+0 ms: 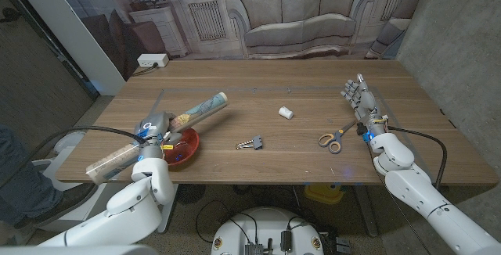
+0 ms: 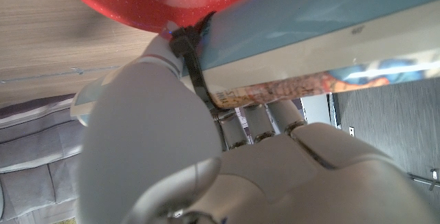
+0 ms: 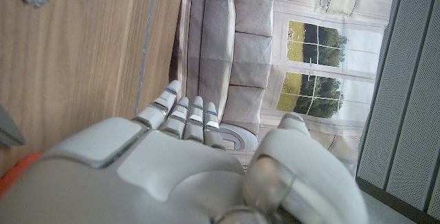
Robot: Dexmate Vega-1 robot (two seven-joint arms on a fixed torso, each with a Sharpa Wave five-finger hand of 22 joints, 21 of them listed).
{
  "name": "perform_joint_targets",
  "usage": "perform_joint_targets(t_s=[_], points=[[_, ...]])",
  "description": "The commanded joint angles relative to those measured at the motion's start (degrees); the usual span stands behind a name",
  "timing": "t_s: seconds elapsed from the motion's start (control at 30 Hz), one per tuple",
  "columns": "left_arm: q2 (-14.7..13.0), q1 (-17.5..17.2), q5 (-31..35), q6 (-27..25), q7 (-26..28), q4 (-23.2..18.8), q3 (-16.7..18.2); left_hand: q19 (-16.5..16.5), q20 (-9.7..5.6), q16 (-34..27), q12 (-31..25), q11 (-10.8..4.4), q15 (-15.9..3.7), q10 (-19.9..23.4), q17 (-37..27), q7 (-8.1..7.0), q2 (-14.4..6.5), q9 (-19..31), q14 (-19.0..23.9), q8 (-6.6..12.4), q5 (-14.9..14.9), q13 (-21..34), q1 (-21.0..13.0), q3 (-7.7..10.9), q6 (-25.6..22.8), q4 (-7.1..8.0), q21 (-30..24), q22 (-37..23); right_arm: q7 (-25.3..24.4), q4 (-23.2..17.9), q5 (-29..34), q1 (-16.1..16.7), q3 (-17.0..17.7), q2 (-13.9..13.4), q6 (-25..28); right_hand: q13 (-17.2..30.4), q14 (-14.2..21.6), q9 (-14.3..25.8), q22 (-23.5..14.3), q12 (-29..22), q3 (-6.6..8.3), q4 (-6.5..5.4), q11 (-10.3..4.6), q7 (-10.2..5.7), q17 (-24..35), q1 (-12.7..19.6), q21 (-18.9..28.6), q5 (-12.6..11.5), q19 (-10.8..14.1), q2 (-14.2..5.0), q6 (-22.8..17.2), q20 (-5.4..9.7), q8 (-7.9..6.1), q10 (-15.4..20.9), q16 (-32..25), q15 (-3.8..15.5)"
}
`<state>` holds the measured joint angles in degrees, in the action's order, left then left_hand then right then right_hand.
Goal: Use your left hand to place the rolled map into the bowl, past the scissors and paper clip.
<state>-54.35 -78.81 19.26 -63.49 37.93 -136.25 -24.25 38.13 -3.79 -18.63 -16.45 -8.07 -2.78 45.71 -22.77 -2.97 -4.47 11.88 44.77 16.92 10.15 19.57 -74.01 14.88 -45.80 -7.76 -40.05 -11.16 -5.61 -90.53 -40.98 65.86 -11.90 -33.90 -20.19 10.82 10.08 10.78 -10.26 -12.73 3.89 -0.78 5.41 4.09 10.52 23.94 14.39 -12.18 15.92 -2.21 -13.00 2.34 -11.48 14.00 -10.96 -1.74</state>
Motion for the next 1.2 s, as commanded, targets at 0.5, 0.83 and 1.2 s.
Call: perform_joint_targets(t_s=[0.5,0.83,1.2], points=[[2.03,-5.96,-0.71,-0.62,3.62,-1.21,3.00,-0.41,-2.15,0.01,0.33,-0.14,-7.90,0.91,-0.36,0.12,-2.70,0.14,3.20,-0.21,0.30,0.47,-2.52,1.68,-1.17,1.27,-0.88,0.03,0.15,0.16,-0.13,-0.51,-0.19,-0.13,0.47,0.24,0.29,0.33,-0.23,0.04,-0.29,0.00,-0.03,0.23,0.12,0.24,-0.19,0.17,0.37,-0.30,-0.25,-0.02,0.12,0.44,0.18,-0.05],[1.99,-4.46,-0.86,0.77,3.15,0.43,2.16,-0.71,-2.02,0.17,0.51,-0.09,-7.82,0.92,-0.50,0.01,-2.73,0.15,3.04,-0.29,0.30,0.62,-2.48,1.77,-1.25,1.28,-1.11,0.05,0.30,0.67,-0.15,-1.17,-0.71,0.04,1.08,0.24,0.29,0.33,-0.23,0.05,-0.31,0.03,-0.06,0.18,0.12,0.24,-0.29,0.17,0.40,-0.34,-0.27,-0.02,0.11,0.42,0.17,-0.04],[2.23,-2.46,-1.00,2.20,2.58,2.09,1.19,-1.00,-2.02,0.33,0.67,-0.15,-7.81,0.99,-0.64,-0.04,-2.69,0.16,2.93,-0.43,0.28,0.81,-2.34,1.81,-1.20,1.33,-1.35,0.09,-0.10,0.72,-0.25,-1.05,-0.64,0.02,1.34,0.24,0.33,0.33,-0.24,0.04,-0.35,0.04,-0.07,0.27,0.13,0.22,-0.40,0.17,0.43,-0.38,-0.27,-0.02,0.11,0.45,0.16,0.03]])
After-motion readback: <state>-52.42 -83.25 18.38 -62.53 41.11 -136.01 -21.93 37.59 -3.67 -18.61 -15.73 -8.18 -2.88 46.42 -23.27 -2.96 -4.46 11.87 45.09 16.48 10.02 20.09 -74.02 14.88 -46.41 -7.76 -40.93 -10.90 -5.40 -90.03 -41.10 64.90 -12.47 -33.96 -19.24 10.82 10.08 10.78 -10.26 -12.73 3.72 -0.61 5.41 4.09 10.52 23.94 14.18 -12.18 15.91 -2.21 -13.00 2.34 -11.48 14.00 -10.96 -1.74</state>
